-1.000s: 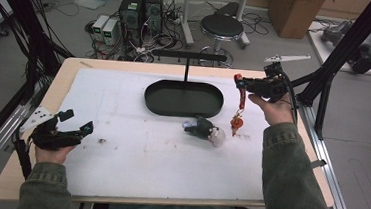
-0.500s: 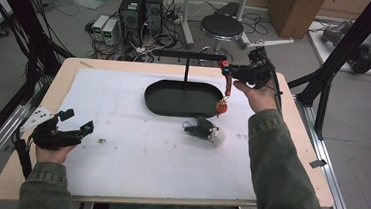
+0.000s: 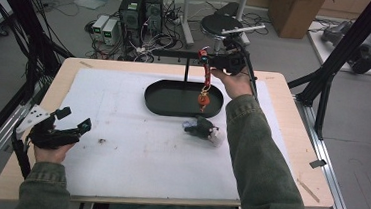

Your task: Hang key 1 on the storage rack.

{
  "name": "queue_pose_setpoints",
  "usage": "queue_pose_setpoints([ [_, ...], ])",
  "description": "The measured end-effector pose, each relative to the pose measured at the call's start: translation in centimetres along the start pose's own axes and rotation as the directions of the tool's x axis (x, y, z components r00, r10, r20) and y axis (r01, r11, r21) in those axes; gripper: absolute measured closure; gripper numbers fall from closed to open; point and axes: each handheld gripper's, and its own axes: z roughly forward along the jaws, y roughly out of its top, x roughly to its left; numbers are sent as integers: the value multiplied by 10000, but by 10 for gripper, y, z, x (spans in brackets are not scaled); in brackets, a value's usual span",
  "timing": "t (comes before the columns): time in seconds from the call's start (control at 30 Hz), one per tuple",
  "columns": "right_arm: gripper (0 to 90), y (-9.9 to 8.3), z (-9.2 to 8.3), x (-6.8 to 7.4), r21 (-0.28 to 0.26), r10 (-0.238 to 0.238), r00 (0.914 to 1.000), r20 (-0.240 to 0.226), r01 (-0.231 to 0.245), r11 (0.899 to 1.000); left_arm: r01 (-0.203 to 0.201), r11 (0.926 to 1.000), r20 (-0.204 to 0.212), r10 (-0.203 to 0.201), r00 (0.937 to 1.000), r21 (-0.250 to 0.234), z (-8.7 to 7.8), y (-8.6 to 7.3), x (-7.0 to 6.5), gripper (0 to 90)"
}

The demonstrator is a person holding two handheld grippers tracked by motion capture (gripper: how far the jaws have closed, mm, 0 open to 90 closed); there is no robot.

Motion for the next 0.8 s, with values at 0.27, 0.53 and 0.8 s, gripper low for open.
queue_pose_setpoints([
  [0.27,751,13,17,9,133,-20,9999,-119,22,9999,34,10000,97,-35,9999,75,1,-1,0,73],
  [0.53,751,20,32,14,328,-101,9999,-7,101,9994,56,9999,255,-60,9997,139,5,-2,-1,73],
  [0.8,750,34,50,17,184,206,9997,156,-209,9996,231,9997,409,-233,9989,46,5,-2,-1,73],
])
